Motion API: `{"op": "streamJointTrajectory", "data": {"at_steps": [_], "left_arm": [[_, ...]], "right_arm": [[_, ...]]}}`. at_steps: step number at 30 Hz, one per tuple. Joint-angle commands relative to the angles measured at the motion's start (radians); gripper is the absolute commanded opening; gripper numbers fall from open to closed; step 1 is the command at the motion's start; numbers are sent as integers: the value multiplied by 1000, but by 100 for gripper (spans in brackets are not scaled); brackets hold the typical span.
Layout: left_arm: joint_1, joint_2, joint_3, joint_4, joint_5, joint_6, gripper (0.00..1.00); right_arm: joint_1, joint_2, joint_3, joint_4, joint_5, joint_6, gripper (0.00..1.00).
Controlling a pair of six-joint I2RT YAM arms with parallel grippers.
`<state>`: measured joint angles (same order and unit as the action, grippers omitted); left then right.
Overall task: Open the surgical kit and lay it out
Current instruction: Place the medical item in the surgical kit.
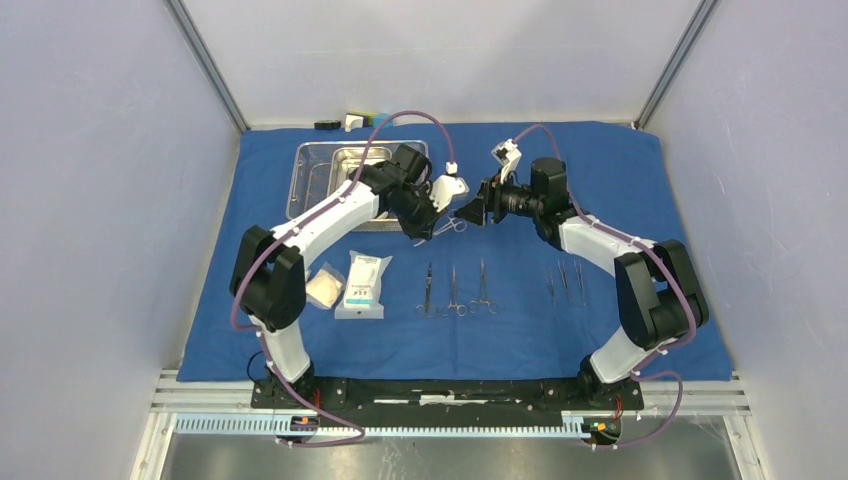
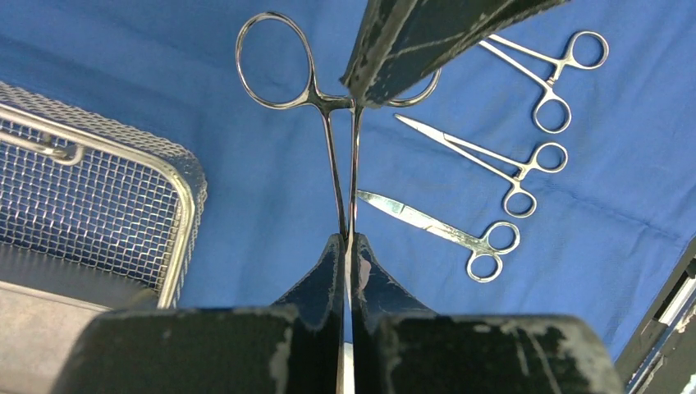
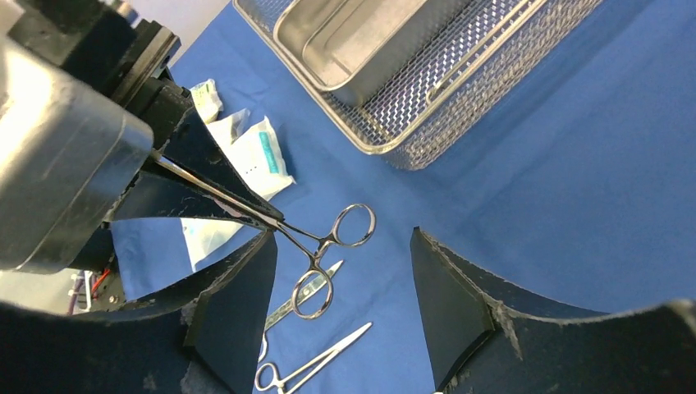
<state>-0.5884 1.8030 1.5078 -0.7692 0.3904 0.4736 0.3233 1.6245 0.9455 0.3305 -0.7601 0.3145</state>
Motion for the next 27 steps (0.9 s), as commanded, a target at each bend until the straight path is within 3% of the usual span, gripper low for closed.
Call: {"op": "streamJointTrajectory", "data": {"at_steps": [1, 13, 27], "left_arm": [[-26, -59, -14, 60, -42, -3, 2], [-69, -42, -15, 91, -98, -16, 2], [-112, -23, -6, 115, -165, -9, 2]], "right_arm": [[-10, -10, -42, 89, -32, 62, 69], [-47, 33, -149, 310, -134, 246, 68], [-47, 91, -185, 430, -186, 355, 60]]}}
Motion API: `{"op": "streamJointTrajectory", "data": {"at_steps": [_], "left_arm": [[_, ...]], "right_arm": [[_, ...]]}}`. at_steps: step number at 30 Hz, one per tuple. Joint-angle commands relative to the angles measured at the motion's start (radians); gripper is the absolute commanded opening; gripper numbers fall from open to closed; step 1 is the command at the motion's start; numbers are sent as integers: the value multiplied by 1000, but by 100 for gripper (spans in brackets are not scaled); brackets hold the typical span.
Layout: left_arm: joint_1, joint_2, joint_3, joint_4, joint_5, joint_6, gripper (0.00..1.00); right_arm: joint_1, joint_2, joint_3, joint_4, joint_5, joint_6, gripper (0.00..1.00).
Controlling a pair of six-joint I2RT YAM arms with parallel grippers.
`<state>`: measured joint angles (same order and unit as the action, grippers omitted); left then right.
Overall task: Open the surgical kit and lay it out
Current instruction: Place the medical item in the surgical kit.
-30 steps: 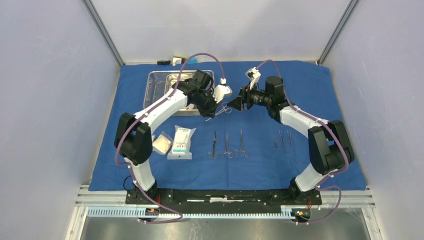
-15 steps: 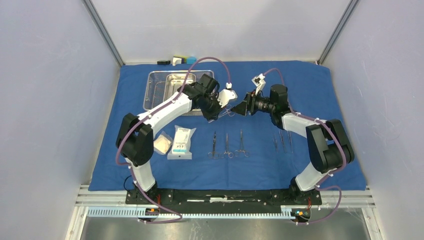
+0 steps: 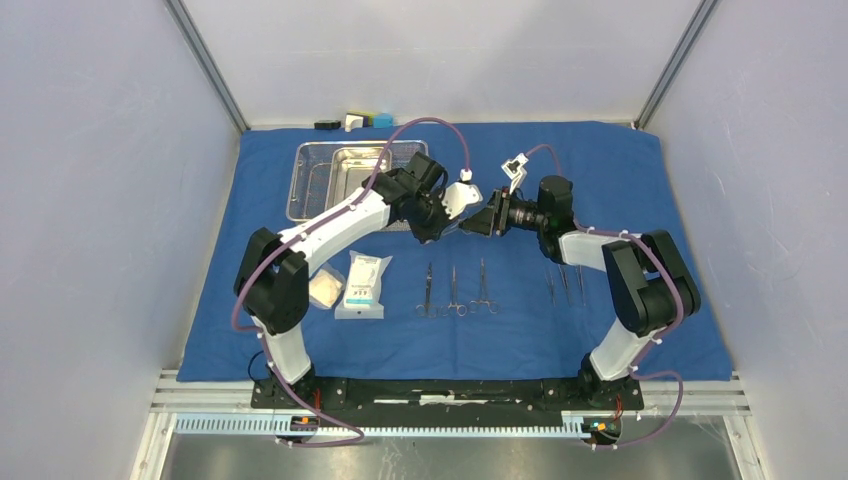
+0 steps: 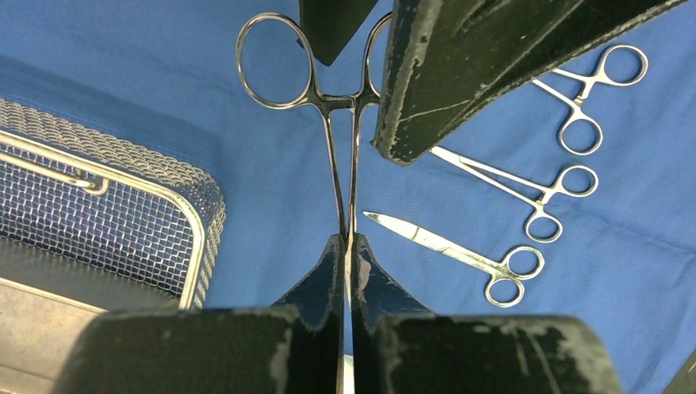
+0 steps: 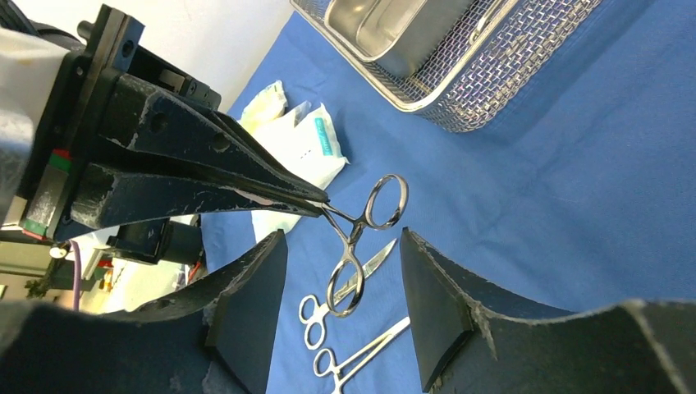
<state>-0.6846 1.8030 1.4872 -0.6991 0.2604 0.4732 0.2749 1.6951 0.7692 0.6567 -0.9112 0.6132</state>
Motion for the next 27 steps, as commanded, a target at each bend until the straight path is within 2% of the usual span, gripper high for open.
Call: {"op": "streamJointTrajectory", "data": {"at_steps": [1, 14, 20, 24, 27], "left_arm": [[-19, -23, 13, 48, -46, -8, 2], [-41, -11, 4, 80, -110, -4, 2], [-44, -5, -4, 93, -111, 2, 2], [-44, 3, -1, 96, -109, 2, 2], [-44, 0, -2, 103, -110, -3, 2]], "right_arm": [[3, 24, -8, 110, -35, 63, 59], [1, 58, -21, 142, -43, 103, 35], [1, 63, -16, 159, -43, 115, 18], [1, 59, -17, 151, -33, 110, 0], [-1, 46, -22, 132, -17, 89, 0]]}}
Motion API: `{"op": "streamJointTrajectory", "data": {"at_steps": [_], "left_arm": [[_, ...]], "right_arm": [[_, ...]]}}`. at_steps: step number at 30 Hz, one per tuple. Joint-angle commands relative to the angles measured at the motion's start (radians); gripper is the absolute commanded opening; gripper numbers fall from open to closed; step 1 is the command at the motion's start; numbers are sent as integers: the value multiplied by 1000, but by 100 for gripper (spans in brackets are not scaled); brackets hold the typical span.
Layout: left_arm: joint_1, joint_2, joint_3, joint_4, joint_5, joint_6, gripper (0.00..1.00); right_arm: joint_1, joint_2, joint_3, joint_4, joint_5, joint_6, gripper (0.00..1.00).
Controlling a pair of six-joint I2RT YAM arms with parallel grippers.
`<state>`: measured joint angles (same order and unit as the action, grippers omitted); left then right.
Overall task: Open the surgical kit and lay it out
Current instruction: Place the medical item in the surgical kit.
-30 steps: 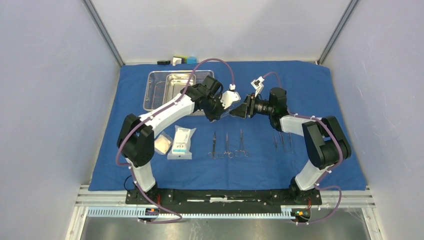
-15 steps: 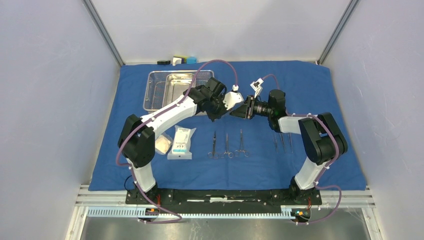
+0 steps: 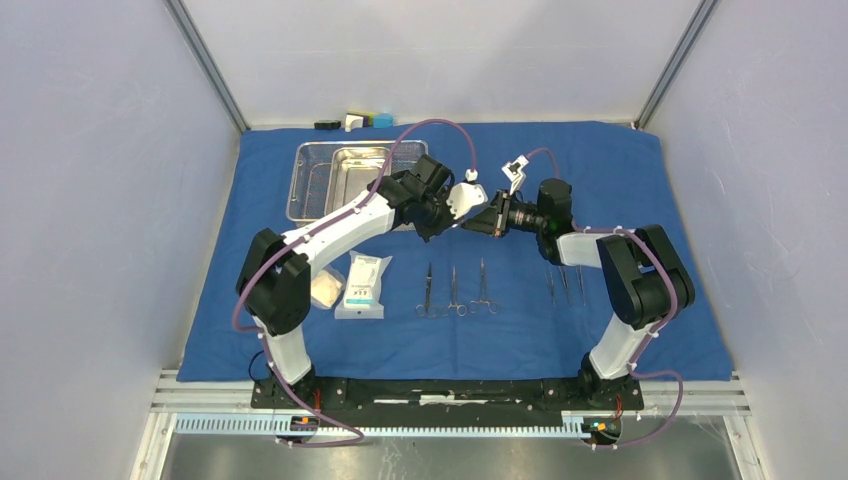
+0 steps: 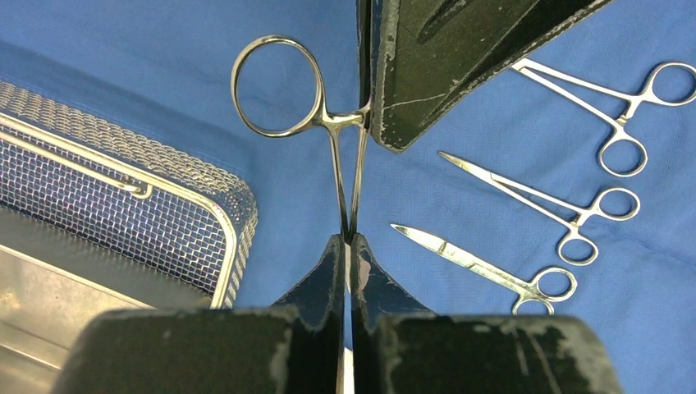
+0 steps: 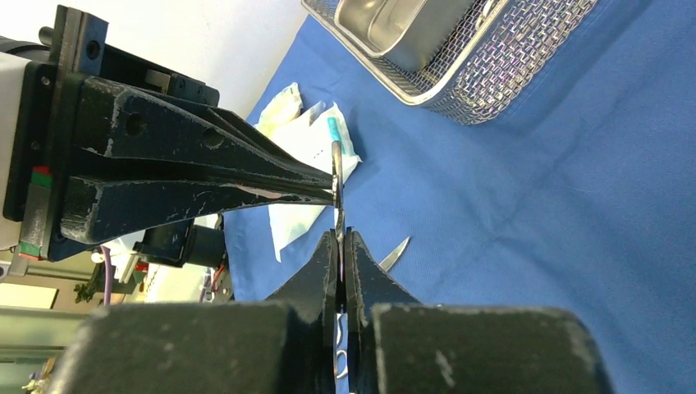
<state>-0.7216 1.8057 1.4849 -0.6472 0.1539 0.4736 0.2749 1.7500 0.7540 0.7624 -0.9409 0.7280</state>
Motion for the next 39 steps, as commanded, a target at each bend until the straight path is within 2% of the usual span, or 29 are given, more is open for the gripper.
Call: {"op": "streamJointTrajectory", "data": {"at_steps": [1, 3, 6, 10, 12, 15, 18, 22, 26, 29, 31, 39], "left_arm": [[-7, -3, 2, 53, -2, -3, 2], [-3, -6, 9, 54, -2, -12, 10], [19, -18, 27, 55, 10, -44, 39], [129, -39, 63, 70, 184, -175, 66], [195, -44, 58, 110, 298, -269, 73], [271, -47, 8, 236, 481, -454, 77], [312, -49, -74, 466, 605, -688, 80], [315, -58, -197, 790, 668, -920, 83], [313, -13, -231, 1004, 734, -1129, 83], [313, 34, -270, 1248, 784, -1338, 82], [314, 58, -281, 1343, 800, -1412, 81], [288, 102, -294, 1398, 804, -1469, 82]], "right_arm": [[-3, -13, -10, 26, 15, -30, 0], [-12, -28, -18, 23, 28, -39, 0], [-36, -64, -35, 23, 56, -56, 0], [-91, -119, -71, 94, 71, -15, 0], [-116, -146, -94, 161, 75, 28, 0], [-142, -181, -107, 201, 76, 76, 0], [-169, -214, -147, 304, 111, 173, 0], [-185, -252, -184, 374, 178, 251, 0], [-184, -262, -197, 423, 200, 327, 0], [-184, -261, -197, 426, 205, 346, 0], [-185, -262, -203, 428, 205, 349, 0], [-185, -264, -218, 459, 209, 382, 0]]}}
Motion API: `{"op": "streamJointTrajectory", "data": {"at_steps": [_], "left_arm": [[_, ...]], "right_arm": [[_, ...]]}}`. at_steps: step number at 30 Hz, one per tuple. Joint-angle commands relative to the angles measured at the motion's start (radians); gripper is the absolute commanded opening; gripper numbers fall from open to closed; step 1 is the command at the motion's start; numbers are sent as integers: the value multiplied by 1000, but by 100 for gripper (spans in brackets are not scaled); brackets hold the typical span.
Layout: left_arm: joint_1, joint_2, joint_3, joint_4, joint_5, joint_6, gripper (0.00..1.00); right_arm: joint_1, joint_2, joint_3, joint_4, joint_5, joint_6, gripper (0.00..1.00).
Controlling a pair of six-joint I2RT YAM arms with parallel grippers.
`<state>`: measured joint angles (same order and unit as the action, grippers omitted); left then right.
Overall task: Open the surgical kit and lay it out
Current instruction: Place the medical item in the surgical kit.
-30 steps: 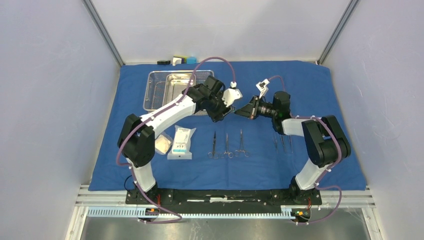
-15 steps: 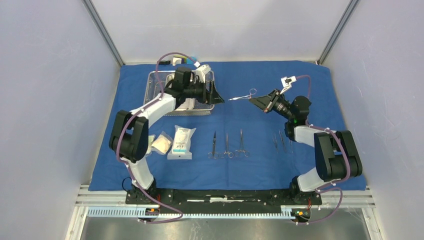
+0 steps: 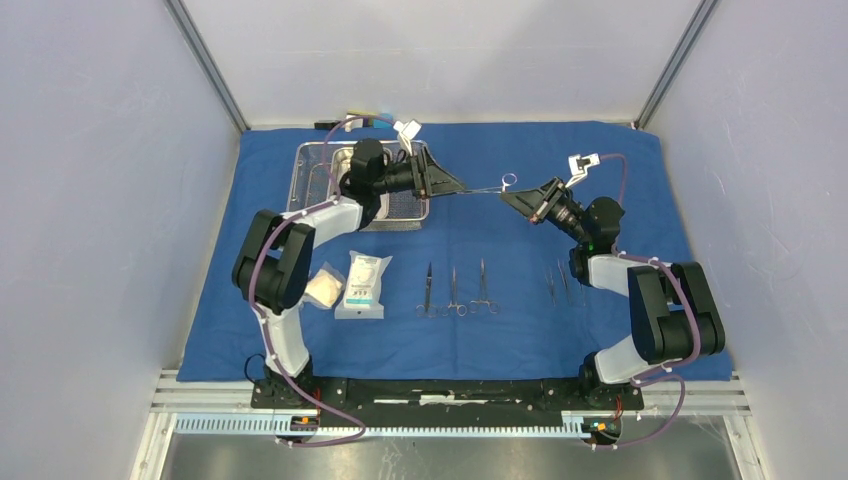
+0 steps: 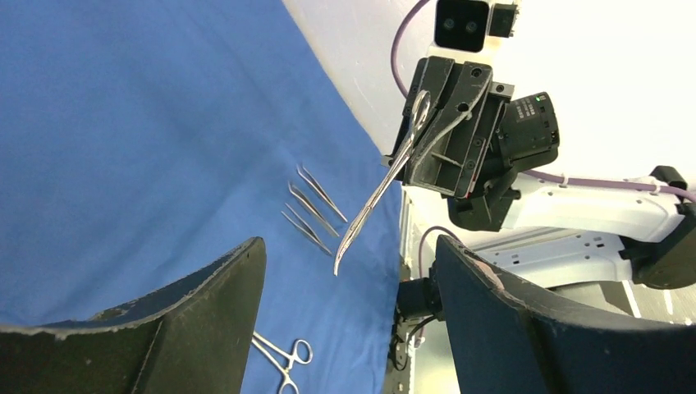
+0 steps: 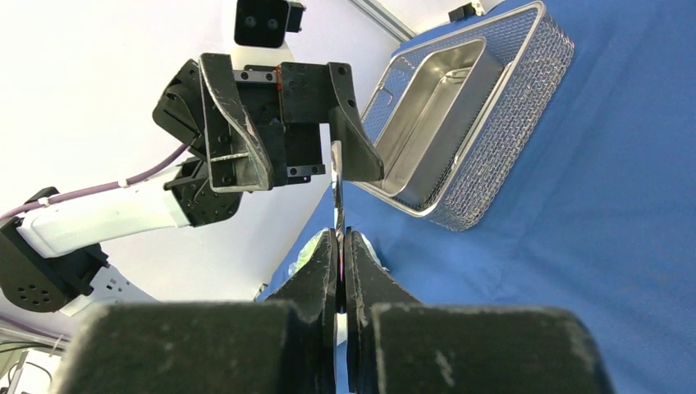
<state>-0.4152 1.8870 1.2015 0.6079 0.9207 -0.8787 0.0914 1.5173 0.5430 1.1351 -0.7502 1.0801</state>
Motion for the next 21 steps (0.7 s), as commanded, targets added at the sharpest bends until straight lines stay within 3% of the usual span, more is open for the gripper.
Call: {"op": "streamJointTrajectory", "data": {"at_steps": [1, 4, 12, 21], "left_arm": [[-22, 28, -12, 168, 40, -136, 82], [-37, 52, -13, 235, 47, -194, 80], [-55, 96, -11, 366, 67, -316, 51], [-65, 123, 2, 395, 86, -352, 30]], "right_arm": [[-1, -31, -10, 87, 23, 33, 0], [-1, -24, -15, 91, 25, 37, 0], [-3, -6, -27, 96, 32, 28, 0], [-2, 9, -28, 91, 29, 18, 0]]}}
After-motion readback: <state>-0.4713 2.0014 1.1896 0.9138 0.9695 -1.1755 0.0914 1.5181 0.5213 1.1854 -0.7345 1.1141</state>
